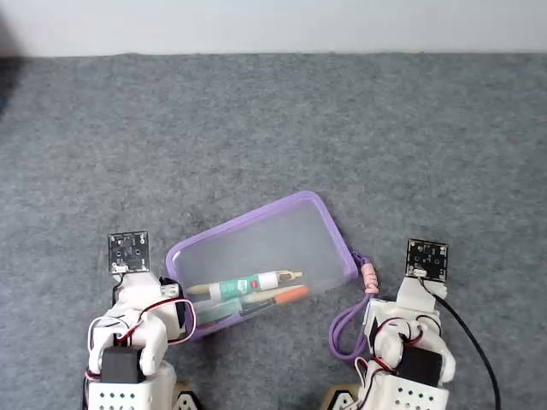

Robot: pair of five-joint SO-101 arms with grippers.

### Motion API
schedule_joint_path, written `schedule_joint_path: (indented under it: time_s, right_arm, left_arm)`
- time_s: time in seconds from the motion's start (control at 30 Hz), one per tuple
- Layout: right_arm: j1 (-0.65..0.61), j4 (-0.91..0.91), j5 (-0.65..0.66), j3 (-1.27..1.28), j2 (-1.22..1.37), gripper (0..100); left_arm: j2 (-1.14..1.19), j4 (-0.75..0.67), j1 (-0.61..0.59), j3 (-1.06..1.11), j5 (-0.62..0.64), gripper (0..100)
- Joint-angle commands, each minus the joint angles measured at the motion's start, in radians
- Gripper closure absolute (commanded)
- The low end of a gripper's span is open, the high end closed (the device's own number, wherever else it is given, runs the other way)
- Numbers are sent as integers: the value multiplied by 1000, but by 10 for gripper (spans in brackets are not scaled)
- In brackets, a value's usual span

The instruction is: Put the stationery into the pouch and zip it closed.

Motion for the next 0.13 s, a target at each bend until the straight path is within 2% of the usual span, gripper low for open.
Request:
schedule_joint_path:
  time_s: [0.0, 0.1]
  right_arm:
    - [5, -18, 11, 17, -7, 833]
    - [5, -18, 11, 17, -7, 833]
  left_arm:
    - [-14, 6, -6, -8, -8, 983]
    - [-14, 6, -6, -8, -8, 983]
